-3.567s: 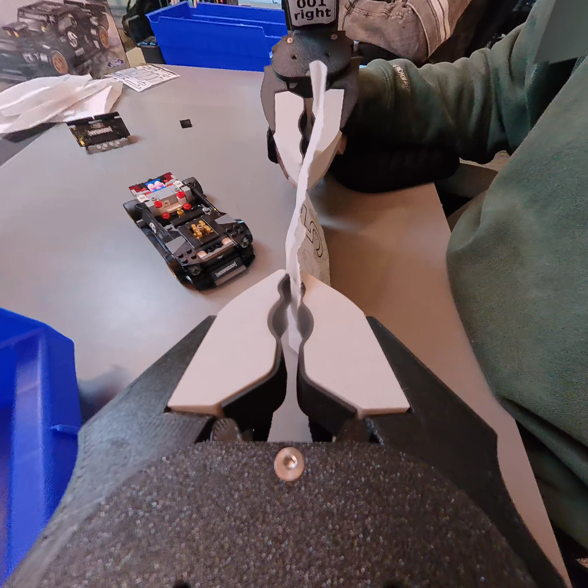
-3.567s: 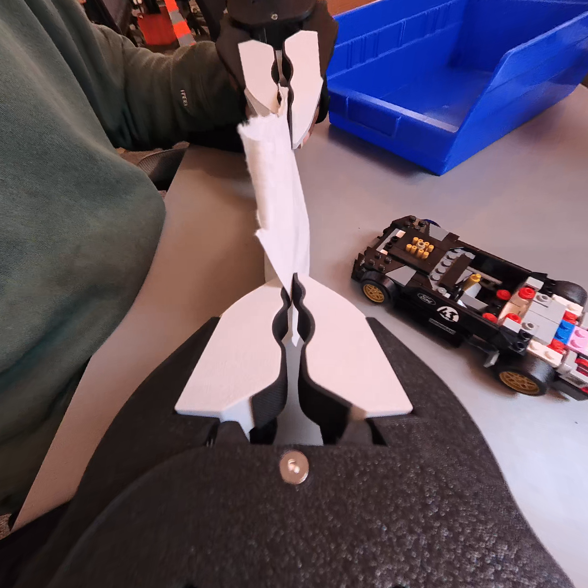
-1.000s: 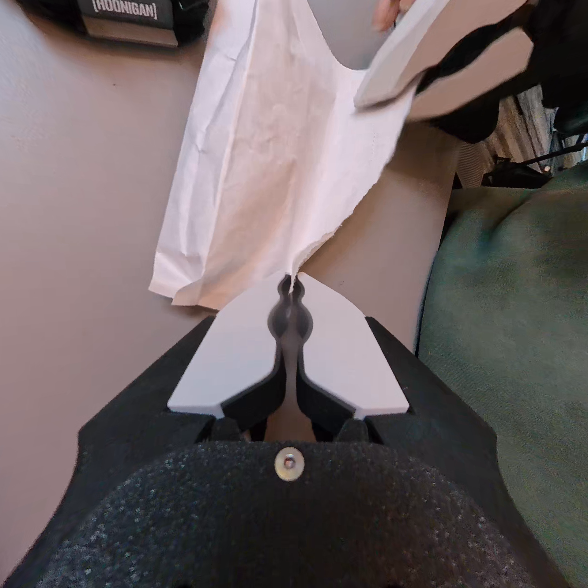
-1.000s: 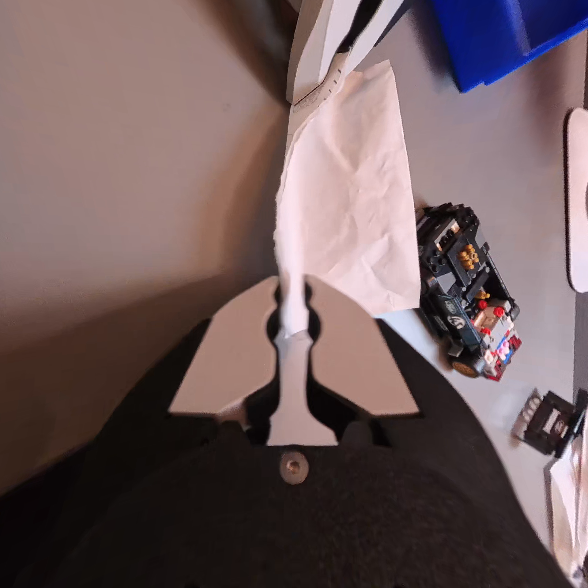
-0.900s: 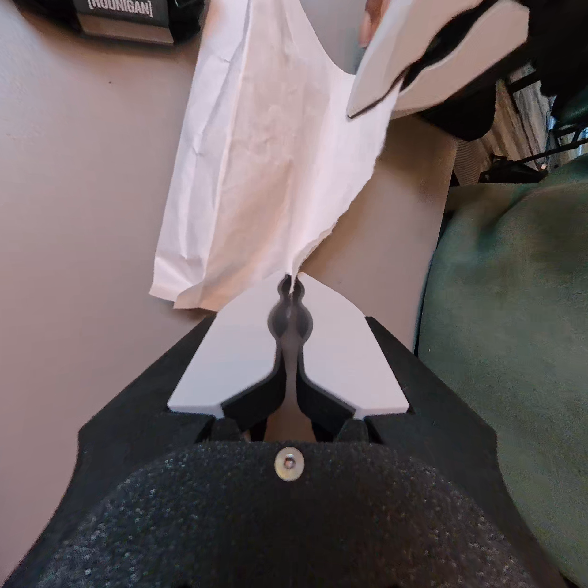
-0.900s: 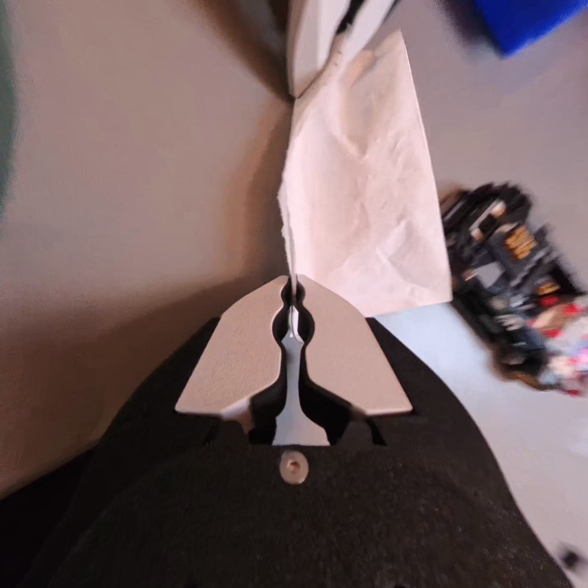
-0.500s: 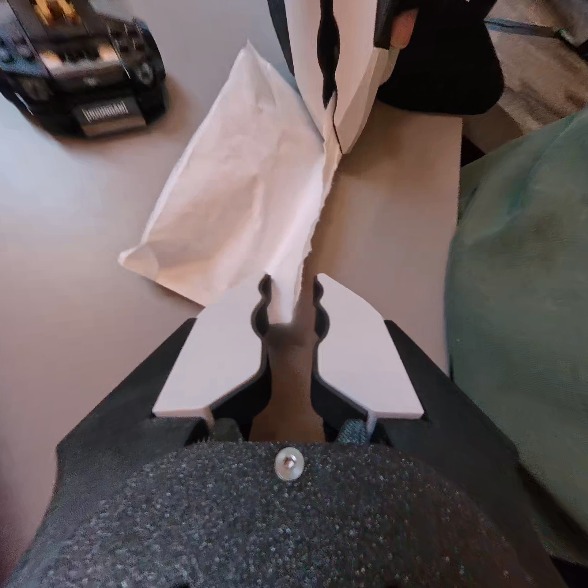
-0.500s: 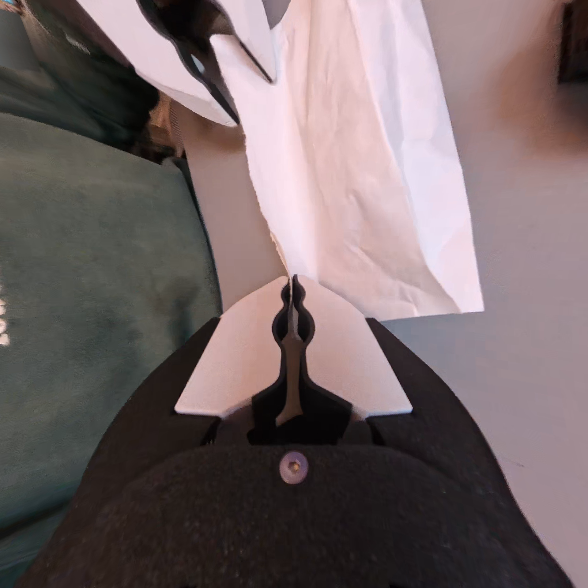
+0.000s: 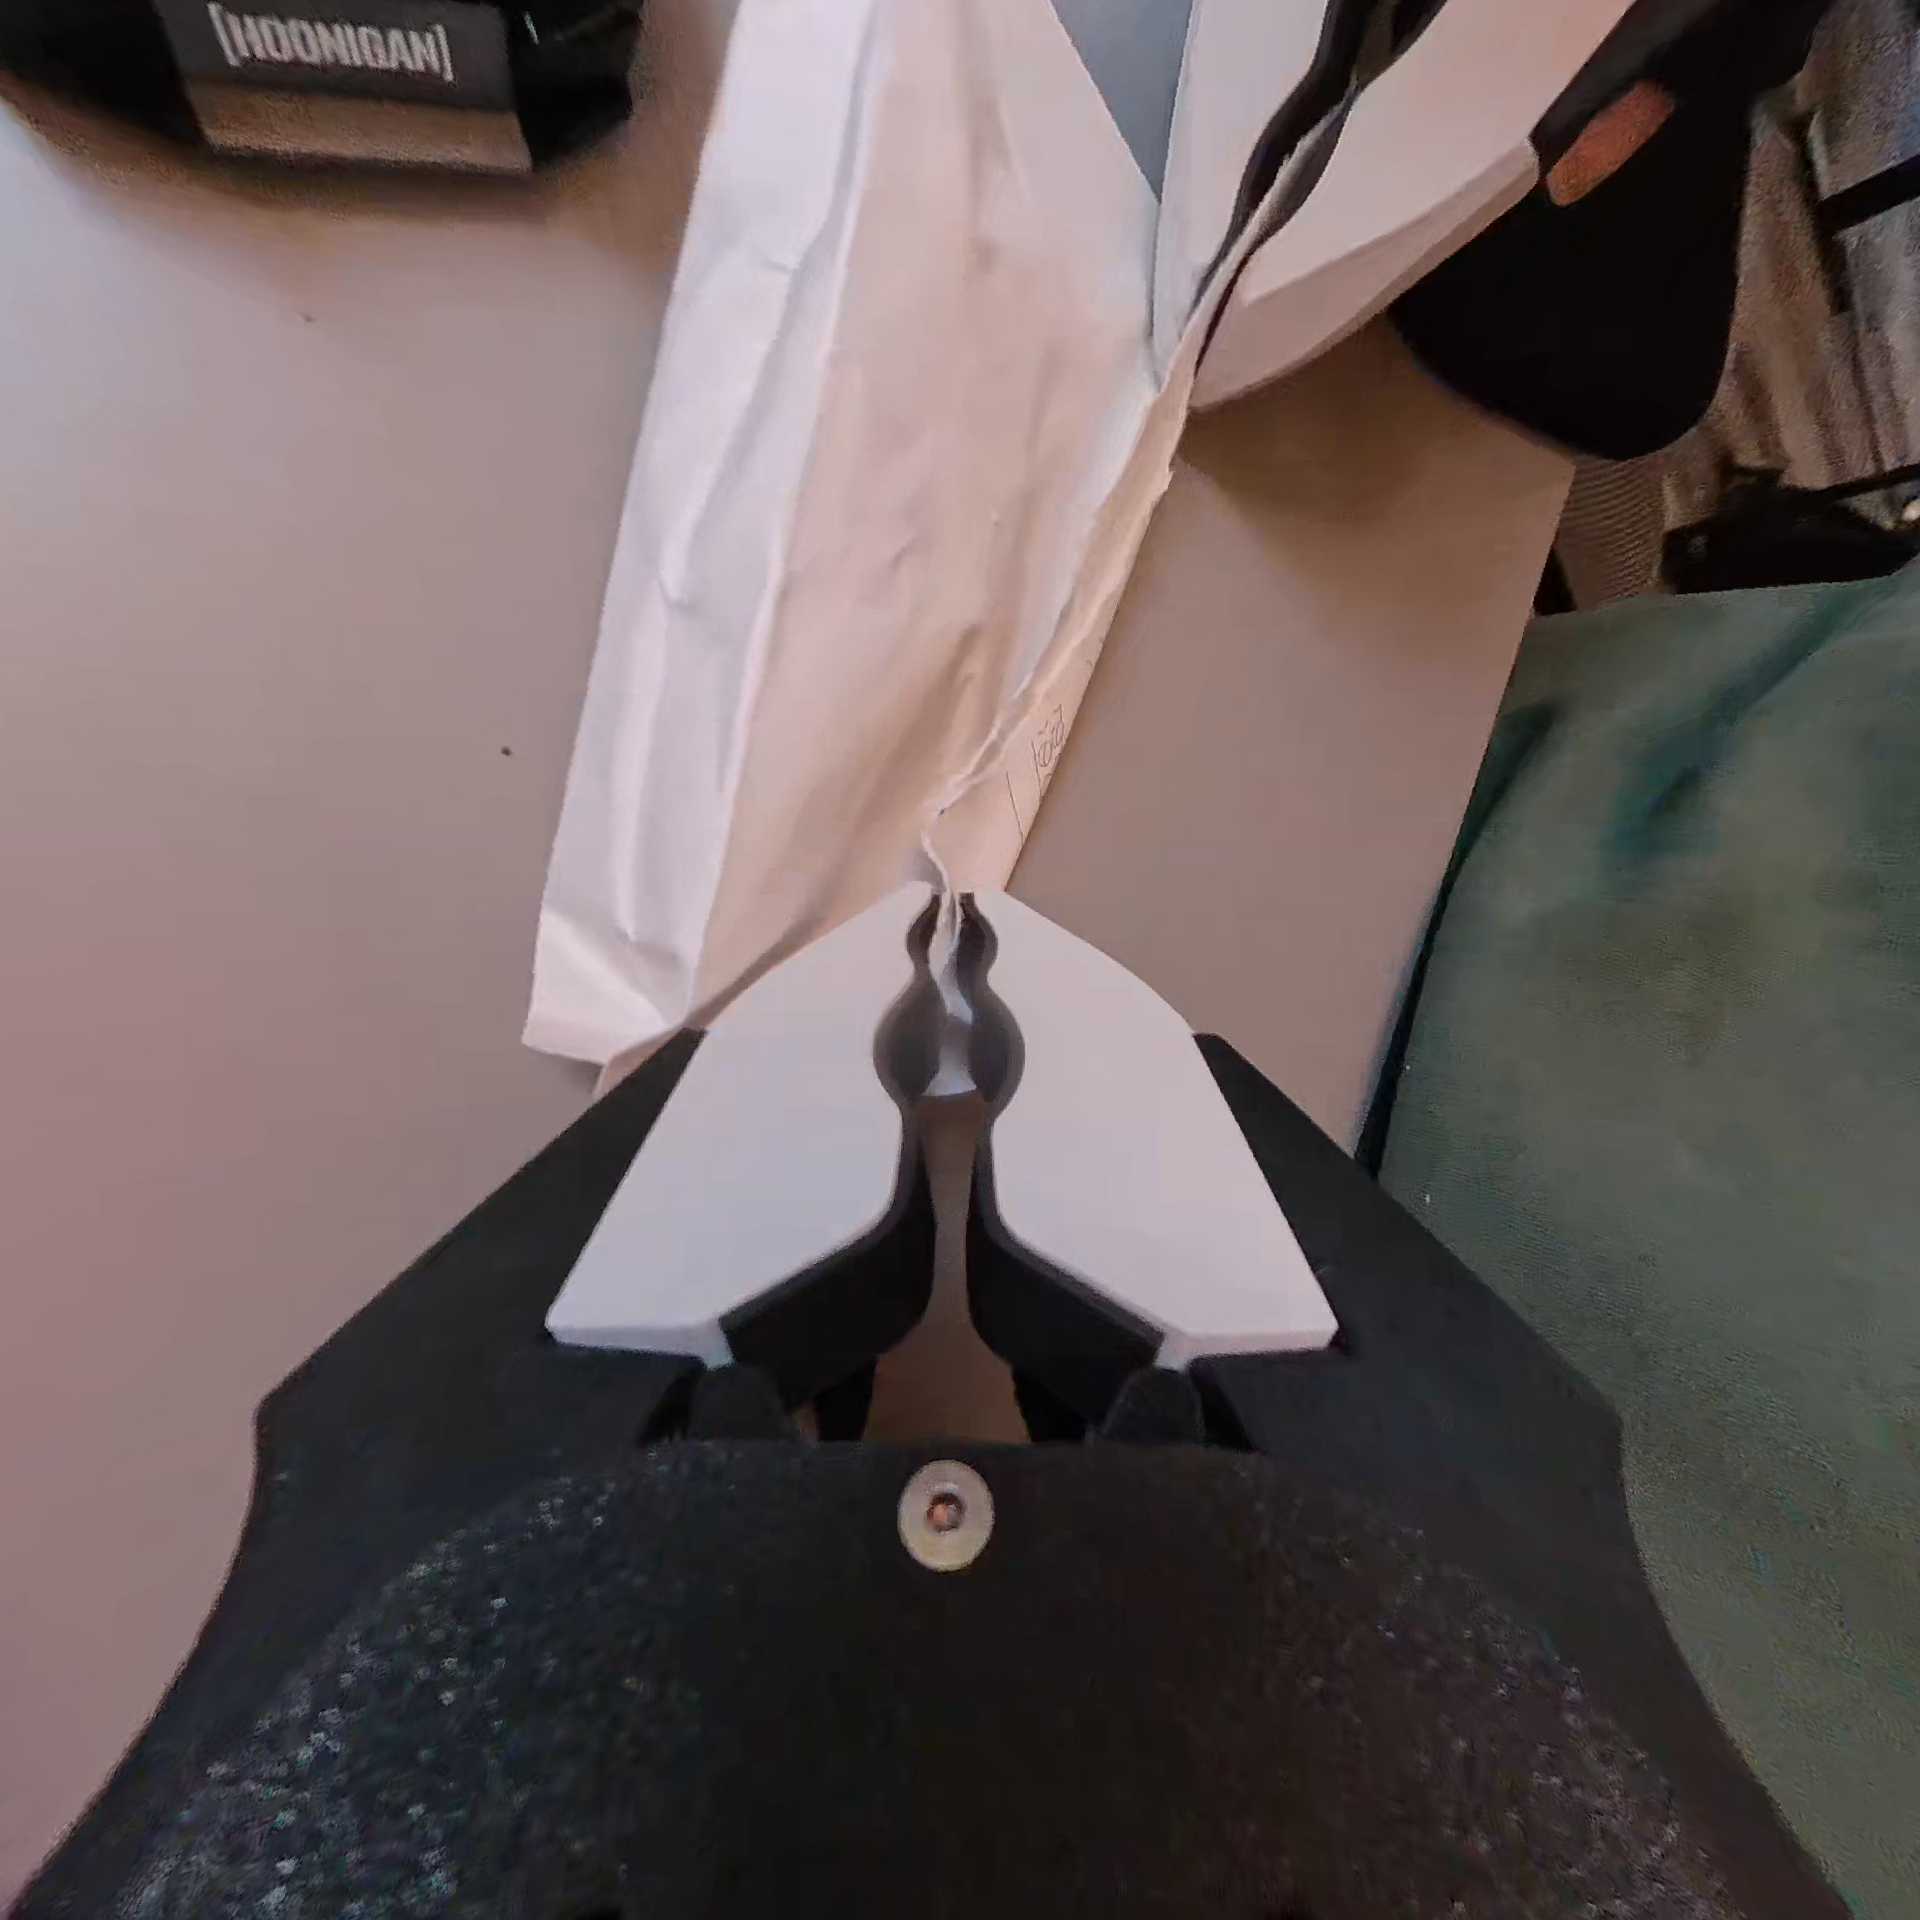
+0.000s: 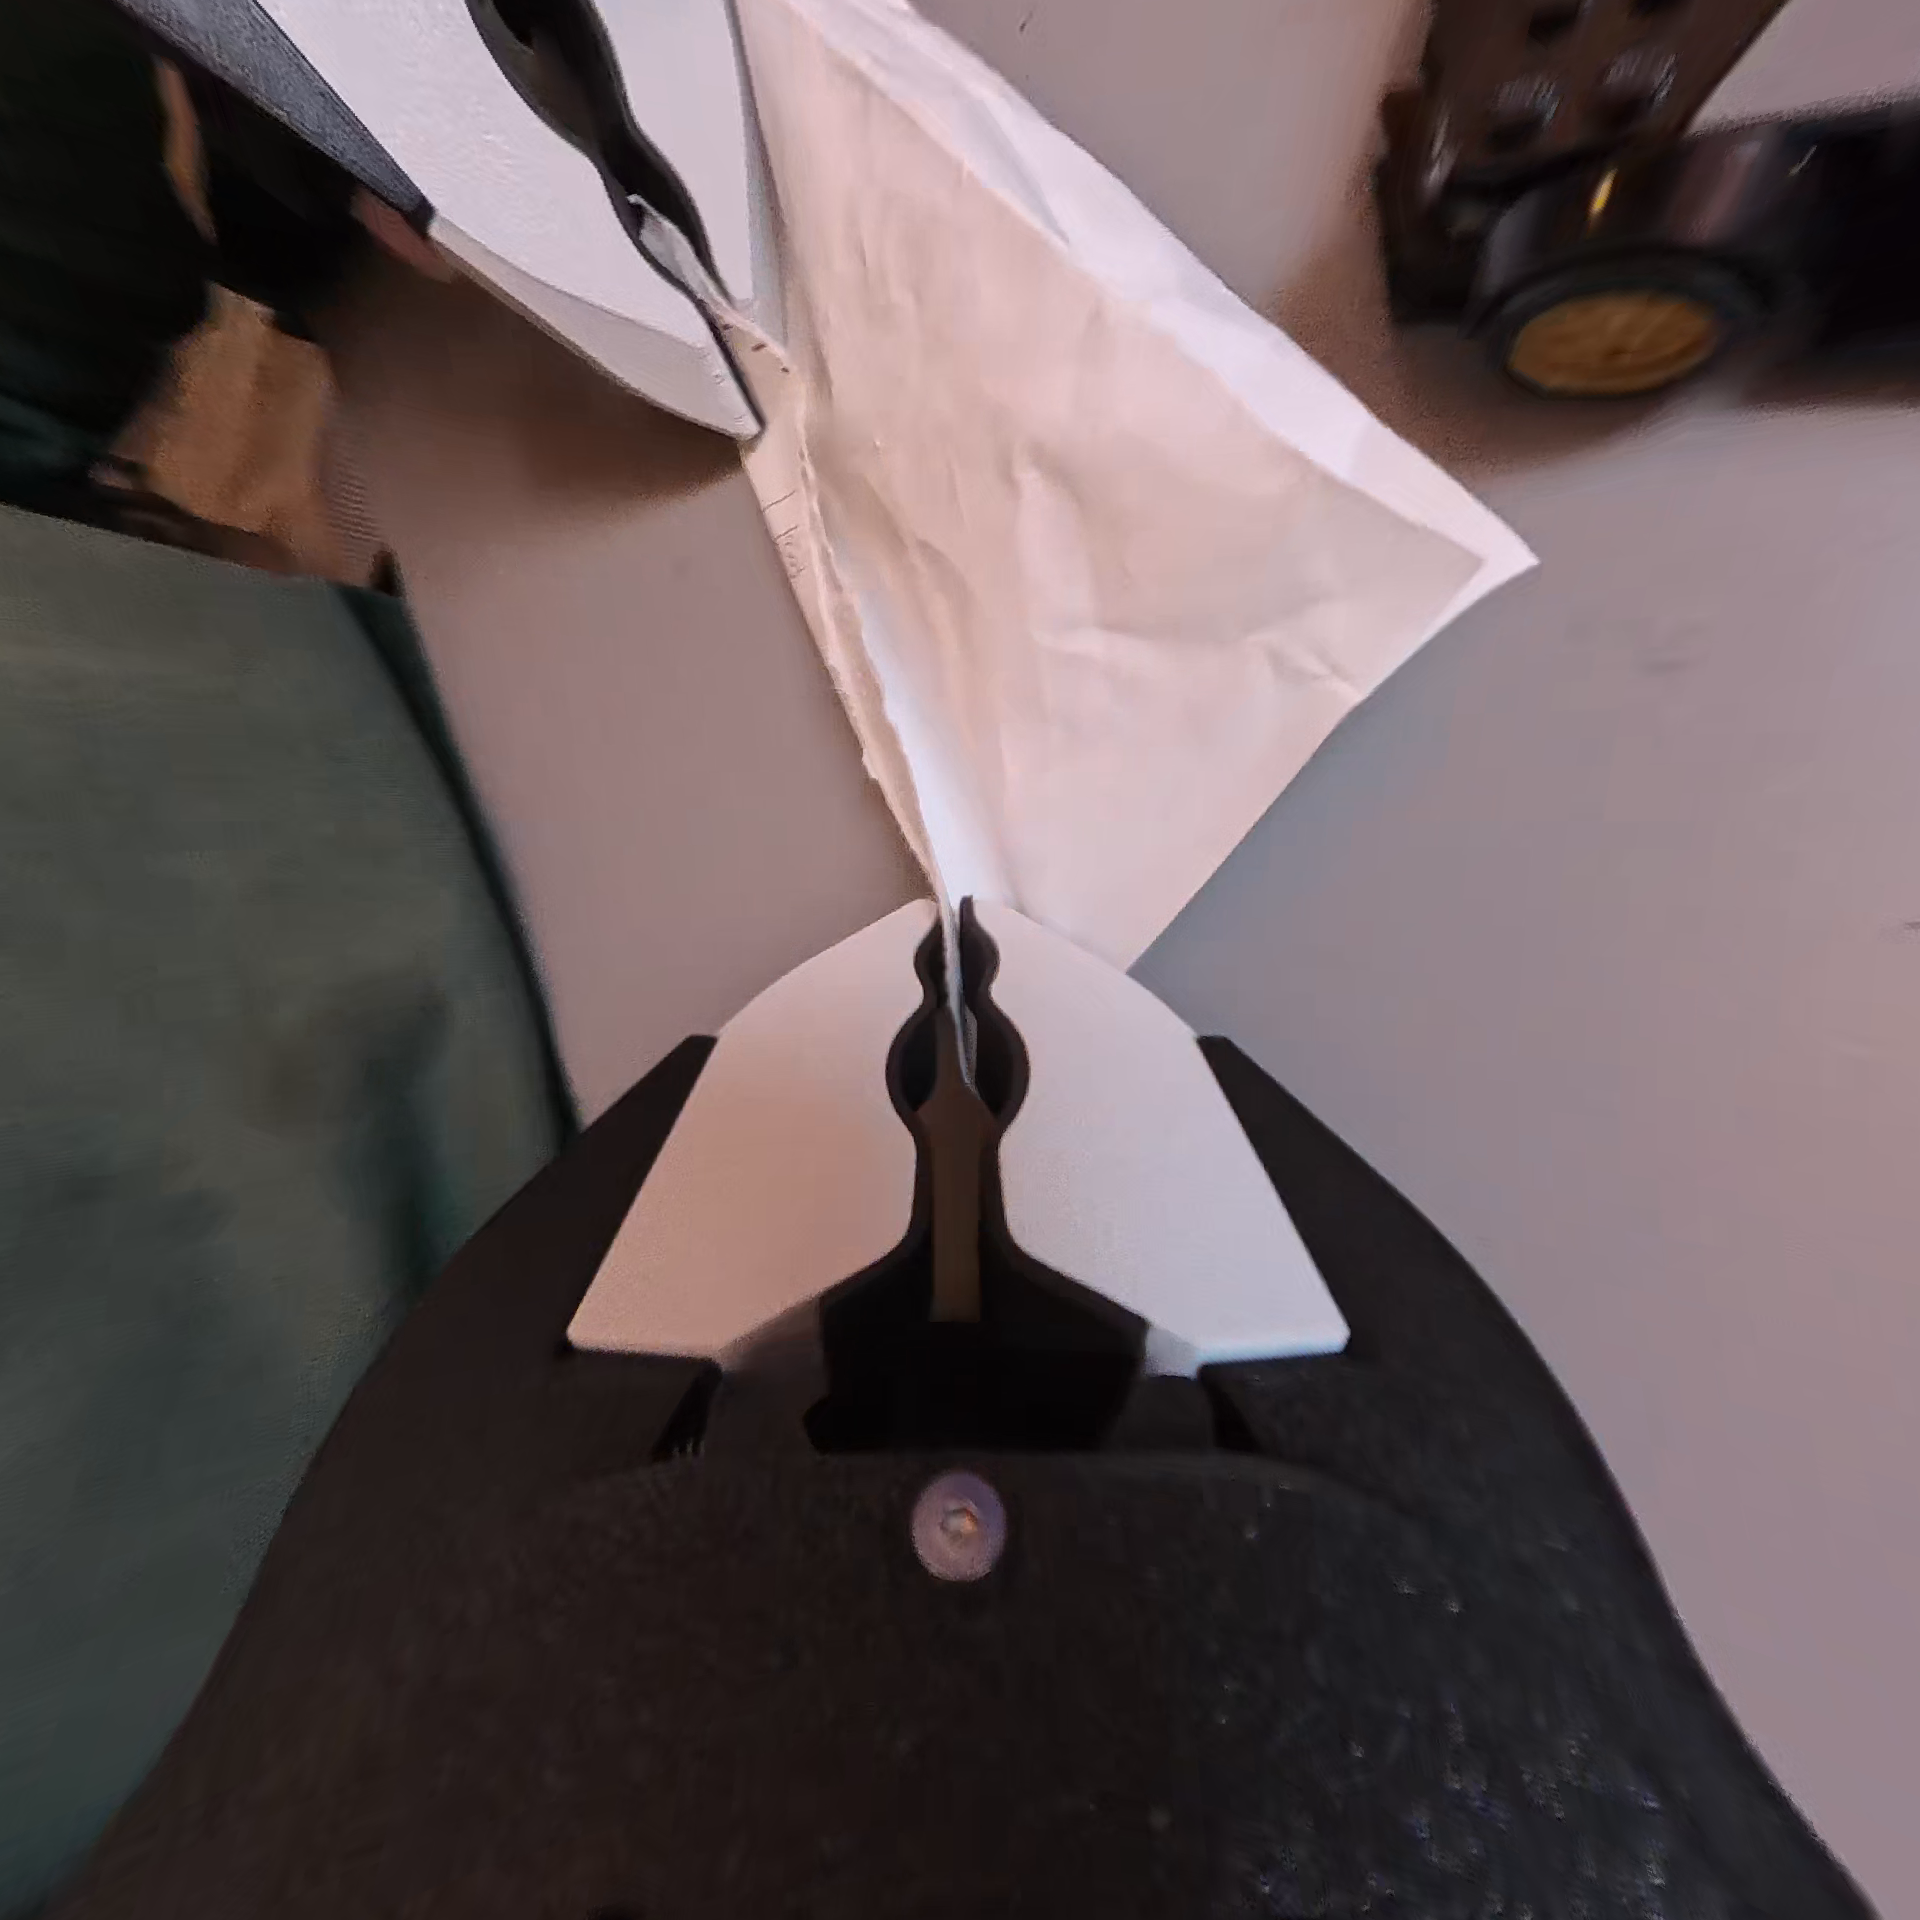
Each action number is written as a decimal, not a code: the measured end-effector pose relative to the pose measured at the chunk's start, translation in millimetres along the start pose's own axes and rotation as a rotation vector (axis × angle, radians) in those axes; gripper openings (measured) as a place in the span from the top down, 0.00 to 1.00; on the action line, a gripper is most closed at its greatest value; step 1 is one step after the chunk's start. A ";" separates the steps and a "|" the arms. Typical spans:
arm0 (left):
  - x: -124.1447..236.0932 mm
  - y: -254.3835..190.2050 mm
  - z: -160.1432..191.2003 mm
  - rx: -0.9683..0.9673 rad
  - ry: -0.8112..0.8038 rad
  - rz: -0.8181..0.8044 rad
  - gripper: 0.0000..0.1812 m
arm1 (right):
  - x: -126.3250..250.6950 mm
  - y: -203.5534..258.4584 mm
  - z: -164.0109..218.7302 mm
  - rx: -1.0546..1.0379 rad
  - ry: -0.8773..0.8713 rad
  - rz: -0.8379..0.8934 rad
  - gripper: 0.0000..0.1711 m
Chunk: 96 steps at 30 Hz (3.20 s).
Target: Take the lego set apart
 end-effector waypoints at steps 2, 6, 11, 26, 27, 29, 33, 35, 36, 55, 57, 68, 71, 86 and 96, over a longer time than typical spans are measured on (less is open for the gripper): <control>0.0 -0.3 -2.1 -0.001 0.014 -0.009 0.99 | 4.1 -1.2 -2.7 0.069 0.004 0.083 0.96; 0.0 0.2 -1.4 -0.008 0.006 -0.004 0.99 | 10.1 -2.2 -9.1 0.250 -0.026 0.152 0.96; 2.3 2.6 1.5 0.002 -0.014 0.004 0.99 | 6.8 -9.0 -12.0 0.145 0.014 0.035 1.00; 5.6 4.6 27.1 0.074 -0.068 0.064 1.00 | -5.0 5.9 6.1 -0.009 0.145 -0.253 1.00; 6.5 4.0 25.3 0.061 -0.064 0.034 1.00 | -4.8 5.5 5.4 -0.004 0.135 -0.238 1.00; 7.9 3.7 20.7 0.050 -0.064 -0.016 1.00 | -1.6 4.1 4.8 0.021 0.113 -0.186 1.00; 8.4 5.1 17.3 0.064 -0.045 -0.012 1.00 | 19.7 4.9 -4.9 0.171 0.091 0.070 0.95; 8.5 5.8 16.8 0.073 -0.045 -0.008 1.00 | 35.6 21.2 -21.0 0.294 0.048 0.250 0.92; 8.4 6.2 16.8 0.077 -0.046 -0.002 1.00 | 42.6 33.6 -29.9 0.362 0.015 0.317 0.91; 7.4 14.3 20.5 0.098 -0.090 0.098 1.00 | -77.8 57.1 -86.4 0.680 0.136 0.347 1.00; 8.8 15.2 22.6 0.105 -0.100 0.095 1.00 | -79.6 55.7 -88.6 0.677 0.143 0.310 1.00; 38.3 4.7 54.8 0.053 -0.196 -0.083 1.00 | -83.1 55.1 -90.1 0.630 0.112 0.236 1.00; 37.6 -17.8 46.1 -0.046 -0.333 -0.074 1.00 | -83.2 55.6 -90.2 0.627 0.109 0.236 1.00; 4.2 -7.8 39.7 -0.071 -0.225 -0.215 1.00 | -72.2 52.8 -79.4 0.719 0.117 0.298 1.00; 6.2 -8.8 36.7 -0.063 -0.171 -0.195 1.00 | -50.2 37.0 -61.3 0.783 0.130 0.279 1.00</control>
Point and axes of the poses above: each gripper's, where its closed fingertips meet, x back along the fingers, z out of its underside, y = z × x across the jaws, the point moved 9 cm from there along x, back along the fingers, and after that the axes turned 14 degrees about x, right-handed, at the moved point
